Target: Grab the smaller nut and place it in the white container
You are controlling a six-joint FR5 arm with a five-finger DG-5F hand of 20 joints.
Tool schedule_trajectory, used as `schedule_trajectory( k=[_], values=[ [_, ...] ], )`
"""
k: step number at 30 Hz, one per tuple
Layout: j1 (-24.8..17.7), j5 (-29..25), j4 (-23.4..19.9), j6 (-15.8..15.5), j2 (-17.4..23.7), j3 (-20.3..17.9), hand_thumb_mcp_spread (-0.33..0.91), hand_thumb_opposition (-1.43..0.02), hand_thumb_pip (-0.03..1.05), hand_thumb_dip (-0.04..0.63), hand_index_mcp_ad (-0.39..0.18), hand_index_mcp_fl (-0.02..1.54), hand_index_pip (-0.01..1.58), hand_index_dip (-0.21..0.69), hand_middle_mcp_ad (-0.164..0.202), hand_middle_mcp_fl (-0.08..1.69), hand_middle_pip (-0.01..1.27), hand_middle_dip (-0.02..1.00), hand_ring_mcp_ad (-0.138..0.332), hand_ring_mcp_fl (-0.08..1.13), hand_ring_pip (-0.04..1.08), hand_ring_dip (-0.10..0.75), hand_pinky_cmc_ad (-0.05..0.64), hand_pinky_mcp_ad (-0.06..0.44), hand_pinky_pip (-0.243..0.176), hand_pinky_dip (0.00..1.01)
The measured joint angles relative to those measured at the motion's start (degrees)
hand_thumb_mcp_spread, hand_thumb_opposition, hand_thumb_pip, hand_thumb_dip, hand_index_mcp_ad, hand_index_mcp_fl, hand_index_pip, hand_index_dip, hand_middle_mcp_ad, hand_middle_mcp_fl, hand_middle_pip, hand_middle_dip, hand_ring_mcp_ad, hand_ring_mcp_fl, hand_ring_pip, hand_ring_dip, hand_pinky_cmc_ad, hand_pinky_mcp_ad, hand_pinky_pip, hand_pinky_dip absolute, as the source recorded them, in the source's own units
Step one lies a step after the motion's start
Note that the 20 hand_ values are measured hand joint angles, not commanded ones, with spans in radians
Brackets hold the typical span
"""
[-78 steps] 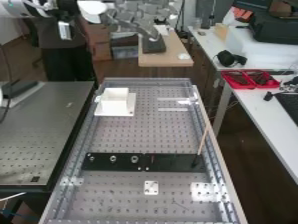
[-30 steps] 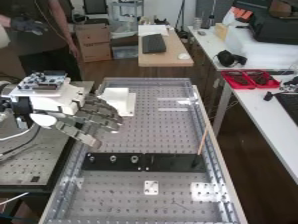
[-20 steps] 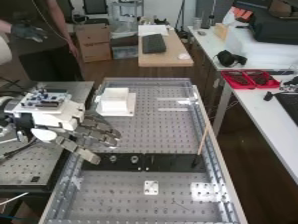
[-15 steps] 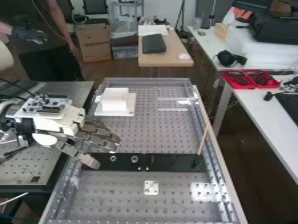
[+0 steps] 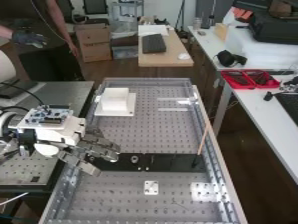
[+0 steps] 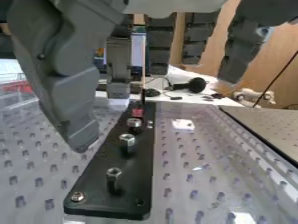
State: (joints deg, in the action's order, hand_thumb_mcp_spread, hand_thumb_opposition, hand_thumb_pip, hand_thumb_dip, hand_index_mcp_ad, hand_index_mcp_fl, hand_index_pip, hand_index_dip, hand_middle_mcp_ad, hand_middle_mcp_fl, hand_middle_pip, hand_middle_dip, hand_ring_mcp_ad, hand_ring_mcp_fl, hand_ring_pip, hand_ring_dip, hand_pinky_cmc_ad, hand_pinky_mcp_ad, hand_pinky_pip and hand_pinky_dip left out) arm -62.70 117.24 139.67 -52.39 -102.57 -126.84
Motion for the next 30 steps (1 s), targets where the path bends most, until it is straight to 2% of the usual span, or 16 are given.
schedule_trajectory(
  k=[3,4,12,17,19,25,26,30],
  values=[
    [0.3,0.9,-0.7,-0.4,-0.5,-0.2,0.40,-0.86,0.61,0.188,-0.171,0.01,1.37,0.019,0.066,0.10,0.13,0.30,0.131,0.01,0.11,0.138,0.415,0.328,-0.058,0.32],
    [0.4,1.1,-1.0,-0.5,-0.7,-0.2,0.40,-0.86,0.61,0.188,-0.173,0.01,1.39,0.019,0.070,0.10,0.13,0.30,0.131,0.01,0.11,0.138,0.414,0.328,-0.042,0.32],
    [0.7,2.7,-1.6,-1.6,-1.7,0.0,0.40,-0.87,0.61,0.188,-0.176,0.01,1.48,0.021,0.066,0.10,0.13,0.30,0.115,0.01,0.10,0.138,0.412,0.328,-0.042,0.30],
    [0.9,3.4,-1.4,-3.2,-2.6,0.5,0.43,-0.88,0.61,0.188,-0.178,0.01,1.49,0.037,0.066,0.10,0.13,0.30,0.113,0.01,0.11,0.138,0.412,0.309,-0.042,0.30],
    [0.9,3.5,-1.3,-3.6,-2.9,0.6,0.43,-0.88,0.61,0.188,-0.176,0.01,1.49,0.037,0.065,0.10,0.13,0.30,0.113,0.01,0.11,0.138,0.417,0.309,-0.024,0.29],
    [0.9,3.7,-1.2,-4.4,-3.8,1.0,0.43,-0.88,0.59,0.188,-0.192,0.01,1.49,0.051,0.063,0.10,0.13,0.30,0.113,0.01,0.10,0.138,0.382,0.309,-0.028,0.25],
    [0.9,3.7,-1.2,-4.5,-4.0,1.0,0.43,-0.88,0.59,0.188,-0.194,0.02,1.50,0.051,0.063,0.10,0.13,0.30,0.113,0.01,0.11,0.138,0.382,0.312,-0.012,0.25],
    [0.9,3.8,-1.2,-4.9,-4.5,1.2,0.46,-0.88,0.59,0.206,-0.204,0.04,1.50,0.049,0.061,0.10,0.13,0.30,0.113,0.01,0.11,0.138,0.382,0.312,0.000,0.22]
  ],
)
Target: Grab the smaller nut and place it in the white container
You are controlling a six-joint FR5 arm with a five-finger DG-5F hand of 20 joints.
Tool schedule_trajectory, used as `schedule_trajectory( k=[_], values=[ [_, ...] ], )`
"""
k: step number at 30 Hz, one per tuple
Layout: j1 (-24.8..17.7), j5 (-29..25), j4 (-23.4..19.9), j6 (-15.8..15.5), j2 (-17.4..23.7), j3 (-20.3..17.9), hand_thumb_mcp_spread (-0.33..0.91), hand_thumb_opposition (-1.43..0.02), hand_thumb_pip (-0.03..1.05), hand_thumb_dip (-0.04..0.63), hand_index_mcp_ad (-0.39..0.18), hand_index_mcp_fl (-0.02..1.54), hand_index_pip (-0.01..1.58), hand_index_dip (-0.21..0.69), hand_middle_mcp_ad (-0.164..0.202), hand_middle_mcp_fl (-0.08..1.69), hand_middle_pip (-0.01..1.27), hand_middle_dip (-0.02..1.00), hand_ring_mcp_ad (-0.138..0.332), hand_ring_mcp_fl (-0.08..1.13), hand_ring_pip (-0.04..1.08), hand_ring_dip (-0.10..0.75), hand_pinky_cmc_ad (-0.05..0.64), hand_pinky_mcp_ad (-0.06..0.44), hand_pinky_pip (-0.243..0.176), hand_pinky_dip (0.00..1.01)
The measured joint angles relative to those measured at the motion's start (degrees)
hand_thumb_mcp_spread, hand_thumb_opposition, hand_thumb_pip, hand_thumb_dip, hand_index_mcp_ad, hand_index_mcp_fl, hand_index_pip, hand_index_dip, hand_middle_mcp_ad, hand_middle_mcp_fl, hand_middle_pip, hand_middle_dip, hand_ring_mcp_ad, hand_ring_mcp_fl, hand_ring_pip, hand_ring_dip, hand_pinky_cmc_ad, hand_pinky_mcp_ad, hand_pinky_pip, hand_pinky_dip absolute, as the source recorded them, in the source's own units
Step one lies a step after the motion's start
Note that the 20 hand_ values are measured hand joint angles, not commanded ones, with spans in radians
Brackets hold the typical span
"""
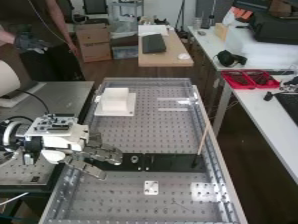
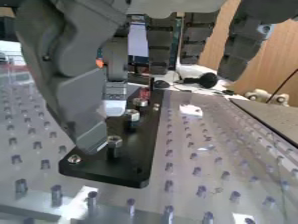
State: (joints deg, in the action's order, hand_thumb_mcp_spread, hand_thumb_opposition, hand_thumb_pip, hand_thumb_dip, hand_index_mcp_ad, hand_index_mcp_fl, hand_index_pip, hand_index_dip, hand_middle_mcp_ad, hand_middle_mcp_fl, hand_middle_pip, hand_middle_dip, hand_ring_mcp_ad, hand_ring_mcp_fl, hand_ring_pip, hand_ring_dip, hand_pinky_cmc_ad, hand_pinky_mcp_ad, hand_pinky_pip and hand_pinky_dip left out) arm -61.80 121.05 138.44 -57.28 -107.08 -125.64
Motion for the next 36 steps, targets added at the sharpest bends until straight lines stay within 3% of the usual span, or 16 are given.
schedule_trajectory(
  k=[20,36],
  values=[
    [0.1,0.3,1.3,-1.3,-0.9,1.1,0.46,-0.90,0.58,0.204,-0.202,0.10,1.51,0.047,0.059,0.12,0.13,0.30,0.096,0.01,0.10,0.138,0.380,0.300,0.012,0.20],
    [-0.1,0.4,3.2,-2.4,-1.3,2.5,0.50,-0.89,0.58,0.204,-0.241,0.22,1.51,0.052,0.061,0.12,0.13,0.30,0.096,0.01,0.10,0.138,0.379,0.302,0.019,0.20]
  ],
)
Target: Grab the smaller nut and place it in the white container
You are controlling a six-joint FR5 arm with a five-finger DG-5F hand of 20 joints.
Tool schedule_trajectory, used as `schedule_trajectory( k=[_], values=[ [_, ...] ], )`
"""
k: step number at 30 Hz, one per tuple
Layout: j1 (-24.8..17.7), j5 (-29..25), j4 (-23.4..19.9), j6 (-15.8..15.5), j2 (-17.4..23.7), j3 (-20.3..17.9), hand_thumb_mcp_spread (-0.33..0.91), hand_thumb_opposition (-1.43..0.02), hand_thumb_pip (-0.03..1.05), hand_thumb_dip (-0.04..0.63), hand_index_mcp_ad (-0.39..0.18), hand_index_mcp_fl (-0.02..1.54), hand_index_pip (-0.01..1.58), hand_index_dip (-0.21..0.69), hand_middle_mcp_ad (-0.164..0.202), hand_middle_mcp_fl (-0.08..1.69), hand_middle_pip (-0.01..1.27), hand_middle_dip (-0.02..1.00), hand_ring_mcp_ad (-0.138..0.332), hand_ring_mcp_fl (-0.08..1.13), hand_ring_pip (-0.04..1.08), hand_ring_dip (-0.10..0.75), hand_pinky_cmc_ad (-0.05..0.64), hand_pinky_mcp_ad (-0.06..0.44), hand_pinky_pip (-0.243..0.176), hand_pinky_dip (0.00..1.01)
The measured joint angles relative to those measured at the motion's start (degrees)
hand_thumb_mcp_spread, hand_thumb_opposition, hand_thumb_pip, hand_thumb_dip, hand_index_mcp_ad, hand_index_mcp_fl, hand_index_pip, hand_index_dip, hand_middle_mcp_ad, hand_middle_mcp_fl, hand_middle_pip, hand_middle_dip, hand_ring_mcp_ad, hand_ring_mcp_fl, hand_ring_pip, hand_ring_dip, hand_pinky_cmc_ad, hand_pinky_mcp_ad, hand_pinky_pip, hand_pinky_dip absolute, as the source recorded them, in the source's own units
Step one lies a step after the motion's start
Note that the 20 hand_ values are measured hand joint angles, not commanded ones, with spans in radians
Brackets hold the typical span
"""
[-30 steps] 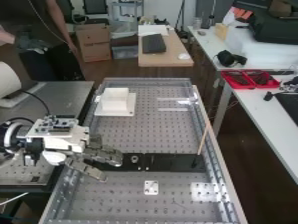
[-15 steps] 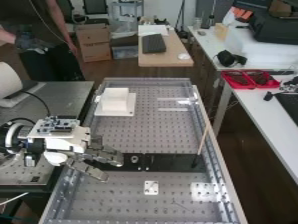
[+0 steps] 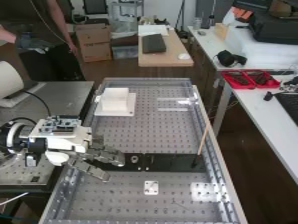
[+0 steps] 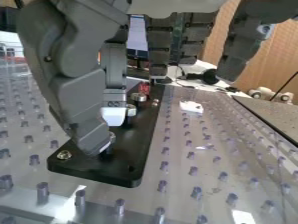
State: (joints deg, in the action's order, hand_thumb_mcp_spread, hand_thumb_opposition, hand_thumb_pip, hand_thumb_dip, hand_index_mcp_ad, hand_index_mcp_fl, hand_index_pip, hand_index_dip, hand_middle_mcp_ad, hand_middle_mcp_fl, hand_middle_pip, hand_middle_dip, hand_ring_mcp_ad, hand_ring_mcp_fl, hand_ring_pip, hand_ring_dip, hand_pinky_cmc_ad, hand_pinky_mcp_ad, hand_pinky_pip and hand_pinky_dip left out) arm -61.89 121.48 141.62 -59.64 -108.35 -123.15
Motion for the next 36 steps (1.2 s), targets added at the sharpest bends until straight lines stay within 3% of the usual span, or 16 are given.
schedule_trajectory(
  k=[17,36],
  values=[
    [0.2,0.4,0.9,-0.2,-0.7,1.0,0.54,-0.89,0.58,0.204,-0.274,0.31,1.53,0.047,0.058,0.12,0.13,0.30,0.094,0.01,0.11,0.138,0.379,0.302,0.019,0.19],
    [0.3,0.4,1.0,0.1,-0.7,0.9,0.48,-0.90,0.60,0.204,-0.278,0.18,1.46,0.038,0.058,0.12,0.13,0.30,0.093,0.01,0.11,0.138,0.380,0.300,0.019,0.19]
  ],
)
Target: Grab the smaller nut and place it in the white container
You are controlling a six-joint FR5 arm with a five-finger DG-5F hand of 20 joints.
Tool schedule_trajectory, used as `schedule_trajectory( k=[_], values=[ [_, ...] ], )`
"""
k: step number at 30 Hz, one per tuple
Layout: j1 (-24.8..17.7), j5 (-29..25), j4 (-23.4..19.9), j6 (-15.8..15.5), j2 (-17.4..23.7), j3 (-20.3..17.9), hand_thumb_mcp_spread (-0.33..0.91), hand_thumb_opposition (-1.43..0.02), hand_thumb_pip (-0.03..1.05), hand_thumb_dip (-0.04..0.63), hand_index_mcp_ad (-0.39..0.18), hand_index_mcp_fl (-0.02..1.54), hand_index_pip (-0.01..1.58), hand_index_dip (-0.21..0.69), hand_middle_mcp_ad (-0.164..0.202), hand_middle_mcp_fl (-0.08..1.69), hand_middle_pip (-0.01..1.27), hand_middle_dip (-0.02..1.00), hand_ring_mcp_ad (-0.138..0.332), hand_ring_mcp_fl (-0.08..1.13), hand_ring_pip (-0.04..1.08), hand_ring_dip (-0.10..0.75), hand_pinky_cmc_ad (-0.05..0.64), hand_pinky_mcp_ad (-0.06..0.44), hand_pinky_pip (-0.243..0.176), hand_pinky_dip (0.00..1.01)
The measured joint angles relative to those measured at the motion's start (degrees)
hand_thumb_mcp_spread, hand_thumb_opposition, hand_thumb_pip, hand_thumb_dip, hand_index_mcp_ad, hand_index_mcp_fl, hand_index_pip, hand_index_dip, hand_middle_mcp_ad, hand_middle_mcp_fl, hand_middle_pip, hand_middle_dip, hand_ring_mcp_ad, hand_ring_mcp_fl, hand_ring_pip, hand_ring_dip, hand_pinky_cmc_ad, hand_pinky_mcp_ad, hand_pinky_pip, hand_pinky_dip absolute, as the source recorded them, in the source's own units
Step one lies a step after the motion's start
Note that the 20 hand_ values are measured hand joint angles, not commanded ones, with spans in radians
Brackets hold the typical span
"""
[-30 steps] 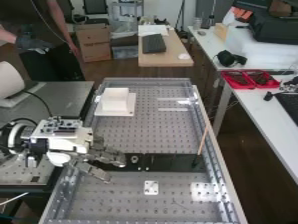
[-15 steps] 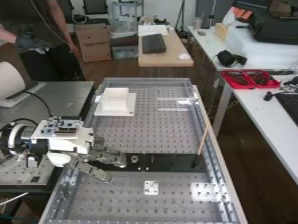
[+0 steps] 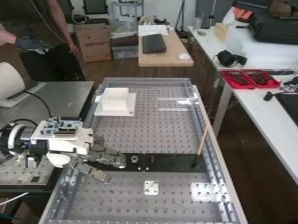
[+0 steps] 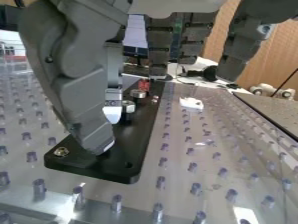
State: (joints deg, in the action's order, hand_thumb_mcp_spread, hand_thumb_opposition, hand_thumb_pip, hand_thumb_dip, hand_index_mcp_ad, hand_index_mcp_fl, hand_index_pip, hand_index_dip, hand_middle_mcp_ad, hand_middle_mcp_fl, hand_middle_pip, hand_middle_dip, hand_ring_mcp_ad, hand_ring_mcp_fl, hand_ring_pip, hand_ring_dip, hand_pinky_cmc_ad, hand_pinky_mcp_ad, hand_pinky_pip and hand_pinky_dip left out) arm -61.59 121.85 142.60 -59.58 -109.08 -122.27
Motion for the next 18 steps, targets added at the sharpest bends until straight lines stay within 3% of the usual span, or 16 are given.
schedule_trajectory(
  k=[18],
  values=[
    [0.1,-0.4,-0.4,0.4,-0.7,0.0,0.47,-0.91,0.62,0.204,-0.269,0.22,1.50,0.026,0.059,0.12,0.13,0.30,0.091,0.01,0.11,0.138,0.380,0.300,0.019,0.19]
  ],
)
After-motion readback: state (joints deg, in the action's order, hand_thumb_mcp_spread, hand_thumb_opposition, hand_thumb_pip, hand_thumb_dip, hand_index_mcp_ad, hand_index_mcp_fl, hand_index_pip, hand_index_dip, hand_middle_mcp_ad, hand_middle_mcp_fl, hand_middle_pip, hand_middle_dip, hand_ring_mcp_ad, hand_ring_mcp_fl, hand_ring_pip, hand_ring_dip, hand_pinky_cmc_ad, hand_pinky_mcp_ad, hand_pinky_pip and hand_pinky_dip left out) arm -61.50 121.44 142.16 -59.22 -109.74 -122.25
